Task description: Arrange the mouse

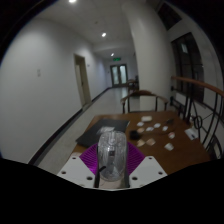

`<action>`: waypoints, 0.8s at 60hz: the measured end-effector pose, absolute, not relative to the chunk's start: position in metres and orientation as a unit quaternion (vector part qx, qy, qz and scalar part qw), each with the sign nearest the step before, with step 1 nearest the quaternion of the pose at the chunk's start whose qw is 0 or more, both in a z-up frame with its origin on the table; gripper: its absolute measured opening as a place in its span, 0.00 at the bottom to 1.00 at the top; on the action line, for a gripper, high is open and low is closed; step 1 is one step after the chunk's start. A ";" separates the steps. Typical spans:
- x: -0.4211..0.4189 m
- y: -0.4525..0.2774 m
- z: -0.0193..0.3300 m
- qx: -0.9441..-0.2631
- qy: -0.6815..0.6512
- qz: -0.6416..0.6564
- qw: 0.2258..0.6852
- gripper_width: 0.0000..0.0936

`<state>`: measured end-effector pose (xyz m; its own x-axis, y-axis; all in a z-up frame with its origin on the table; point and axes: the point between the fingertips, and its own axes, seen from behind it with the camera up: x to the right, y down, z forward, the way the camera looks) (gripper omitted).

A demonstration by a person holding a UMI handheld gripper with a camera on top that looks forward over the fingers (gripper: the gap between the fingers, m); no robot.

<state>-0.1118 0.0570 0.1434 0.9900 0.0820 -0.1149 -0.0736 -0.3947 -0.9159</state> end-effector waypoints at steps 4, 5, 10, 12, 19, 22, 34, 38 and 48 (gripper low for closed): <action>-0.152 0.046 0.090 -0.856 -0.012 0.064 0.513 0.36; -0.157 0.053 0.077 -0.863 -0.011 0.063 0.501 0.36; -0.184 0.051 0.034 -0.887 -0.010 0.074 0.455 0.36; -0.190 0.043 0.025 -0.890 -0.014 0.070 0.451 0.36; -0.189 0.042 -0.010 -0.904 -0.026 0.043 0.425 0.39; -0.191 0.041 -0.012 -0.902 -0.039 0.036 0.429 0.49; -0.195 0.016 -0.003 -0.910 -0.116 0.073 0.392 0.93; -0.180 0.002 0.015 -0.902 -0.133 0.074 0.404 0.90; -0.122 -0.046 0.056 -0.887 -0.151 0.101 0.424 0.91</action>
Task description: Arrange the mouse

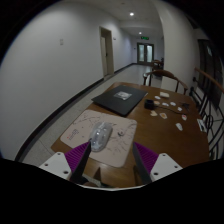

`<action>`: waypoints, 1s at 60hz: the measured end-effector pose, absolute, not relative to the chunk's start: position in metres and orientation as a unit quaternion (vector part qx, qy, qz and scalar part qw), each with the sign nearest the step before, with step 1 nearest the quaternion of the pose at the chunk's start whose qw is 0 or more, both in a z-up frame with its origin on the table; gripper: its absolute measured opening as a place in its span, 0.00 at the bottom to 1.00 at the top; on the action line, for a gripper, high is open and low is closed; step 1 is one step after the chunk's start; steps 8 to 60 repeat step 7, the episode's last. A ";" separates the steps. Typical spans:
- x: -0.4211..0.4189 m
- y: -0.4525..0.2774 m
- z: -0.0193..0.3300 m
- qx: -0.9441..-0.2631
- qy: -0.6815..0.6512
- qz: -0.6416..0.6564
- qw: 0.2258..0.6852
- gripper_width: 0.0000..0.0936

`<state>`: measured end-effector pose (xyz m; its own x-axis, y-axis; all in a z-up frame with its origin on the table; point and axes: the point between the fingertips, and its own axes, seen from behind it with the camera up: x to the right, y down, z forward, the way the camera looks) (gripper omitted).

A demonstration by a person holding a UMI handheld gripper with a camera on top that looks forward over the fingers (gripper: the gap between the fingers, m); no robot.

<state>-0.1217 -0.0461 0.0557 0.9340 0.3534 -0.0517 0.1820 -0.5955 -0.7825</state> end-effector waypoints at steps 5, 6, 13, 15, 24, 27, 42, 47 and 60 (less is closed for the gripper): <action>-0.081 -0.066 0.064 -0.885 -0.141 0.116 0.427 0.90; -0.071 -0.070 0.064 -0.885 -0.140 0.118 0.428 0.90; -0.062 -0.074 0.065 -0.884 -0.138 0.119 0.429 0.90; -0.062 -0.074 0.065 -0.884 -0.138 0.119 0.429 0.90; -0.062 -0.074 0.065 -0.884 -0.138 0.119 0.429 0.90; -0.062 -0.074 0.065 -0.884 -0.138 0.119 0.429 0.90; -0.062 -0.074 0.065 -0.884 -0.138 0.119 0.429 0.90; -0.062 -0.074 0.065 -0.884 -0.138 0.119 0.429 0.90; -0.062 -0.074 0.065 -0.884 -0.138 0.119 0.429 0.90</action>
